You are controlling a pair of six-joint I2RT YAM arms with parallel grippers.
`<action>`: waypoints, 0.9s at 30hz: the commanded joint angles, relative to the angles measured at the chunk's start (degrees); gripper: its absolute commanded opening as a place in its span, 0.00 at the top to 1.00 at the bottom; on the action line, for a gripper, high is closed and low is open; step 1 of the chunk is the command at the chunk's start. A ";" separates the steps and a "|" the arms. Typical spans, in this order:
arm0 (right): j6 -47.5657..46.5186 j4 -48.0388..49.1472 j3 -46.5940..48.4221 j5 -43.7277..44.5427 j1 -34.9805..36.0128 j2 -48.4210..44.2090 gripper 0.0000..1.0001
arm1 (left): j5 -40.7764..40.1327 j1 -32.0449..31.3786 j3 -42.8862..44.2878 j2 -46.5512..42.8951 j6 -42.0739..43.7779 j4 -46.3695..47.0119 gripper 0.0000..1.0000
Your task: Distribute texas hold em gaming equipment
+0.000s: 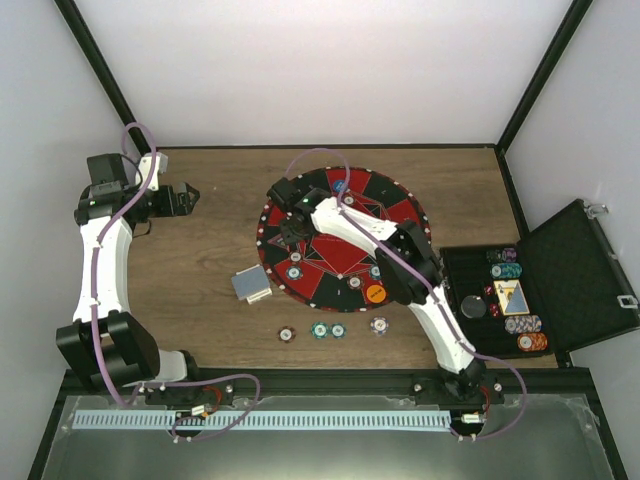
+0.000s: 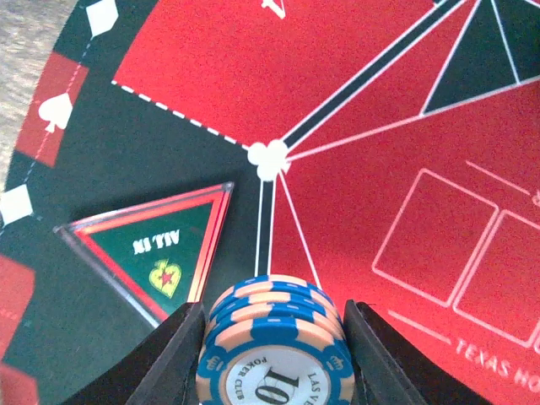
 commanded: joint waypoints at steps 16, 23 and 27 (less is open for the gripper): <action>-2.49 -0.46 7.06 0.21 -0.62 7.40 0.55 | -0.36 0.24 0.80 -0.65 0.54 0.22 0.00; -3.58 -3.52 10.67 2.14 -0.69 4.56 0.35 | 0.01 0.25 0.50 -0.82 0.37 0.27 0.00; -3.02 -5.02 8.54 3.72 -0.67 -0.28 0.35 | 0.28 0.25 0.50 -0.92 0.19 0.27 0.00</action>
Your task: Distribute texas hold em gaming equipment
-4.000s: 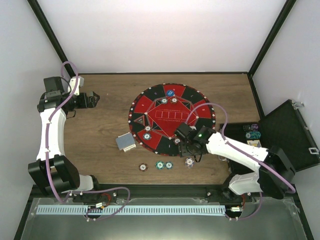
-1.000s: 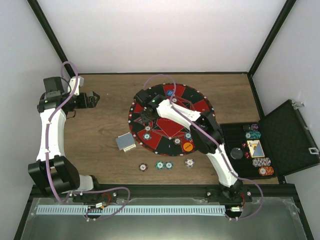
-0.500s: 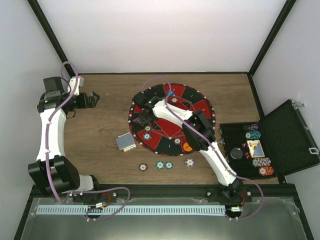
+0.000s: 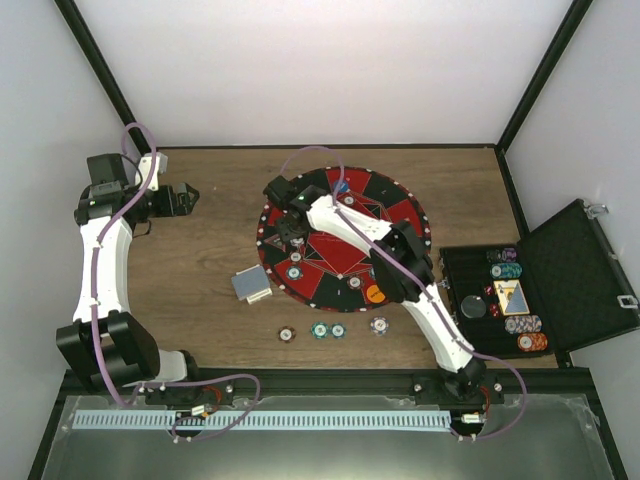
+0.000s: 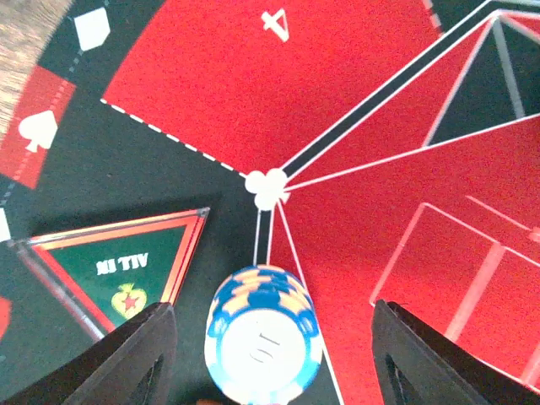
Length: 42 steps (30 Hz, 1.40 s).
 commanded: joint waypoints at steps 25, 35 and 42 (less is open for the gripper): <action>27.86 -2.51 -71.81 -3.23 6.09 -63.72 0.21 | 2.83 0.27 -0.21 -0.04 -0.38 1.51 0.00; 29.09 0.34 -76.27 -5.75 8.94 -62.87 0.25 | 2.40 0.23 -0.02 -0.04 -0.21 1.12 0.00; 29.70 0.21 -76.48 -5.23 9.67 -61.84 0.28 | 2.51 0.28 -0.21 0.01 -0.35 1.33 0.00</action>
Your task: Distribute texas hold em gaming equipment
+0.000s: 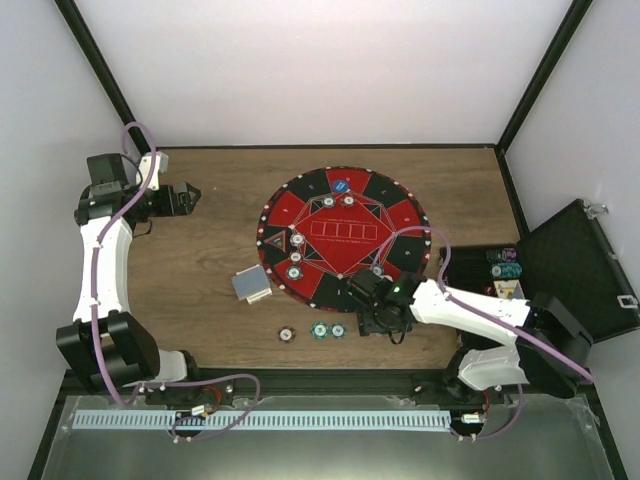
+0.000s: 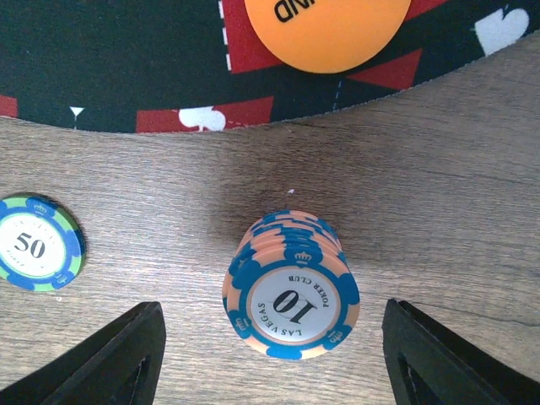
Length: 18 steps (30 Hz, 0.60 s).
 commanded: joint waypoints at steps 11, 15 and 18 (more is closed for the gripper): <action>2.14 0.75 -0.12 0.98 1.47 2.90 0.41 | 0.40 0.23 -0.08 0.04 -0.12 0.91 0.00; 2.28 0.58 -0.09 1.30 1.46 2.97 0.47 | 0.50 0.21 -0.08 0.13 -0.16 1.03 0.00; 2.27 0.56 0.03 1.47 1.47 3.34 0.50 | 0.50 0.23 -0.16 0.21 -0.08 0.98 0.00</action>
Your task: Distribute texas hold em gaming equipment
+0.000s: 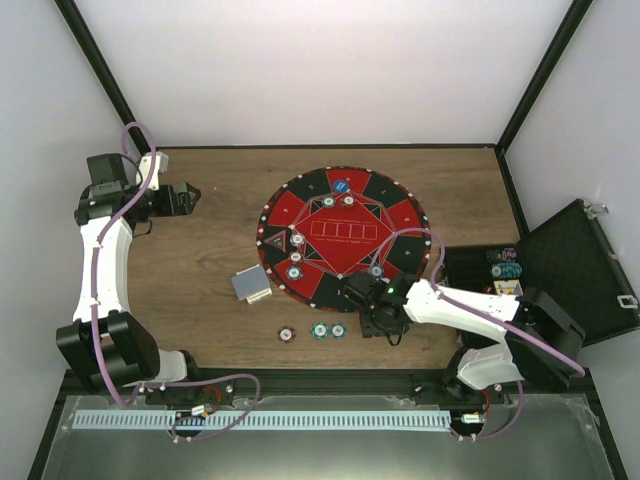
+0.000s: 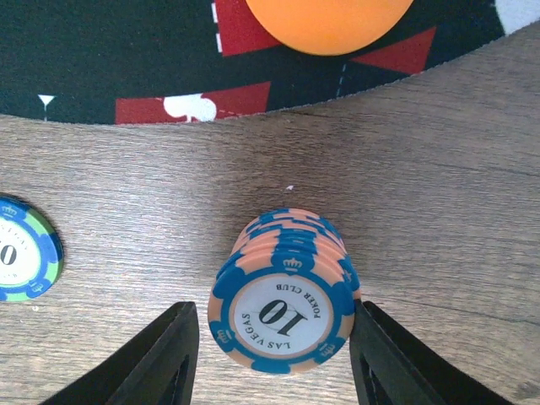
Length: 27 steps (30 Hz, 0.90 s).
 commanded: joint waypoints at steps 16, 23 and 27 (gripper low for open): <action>1.53 -0.56 0.50 1.96 0.68 0.18 0.66 | 0.35 0.23 -0.26 0.06 0.09 1.11 0.00; 1.42 -2.66 4.25 3.01 0.68 -1.46 0.75 | 0.44 0.23 -0.16 0.09 -0.05 1.27 0.00; 0.75 -4.53 8.59 4.71 0.58 -0.97 0.77 | 0.44 0.27 -0.09 -0.04 -0.05 1.18 0.00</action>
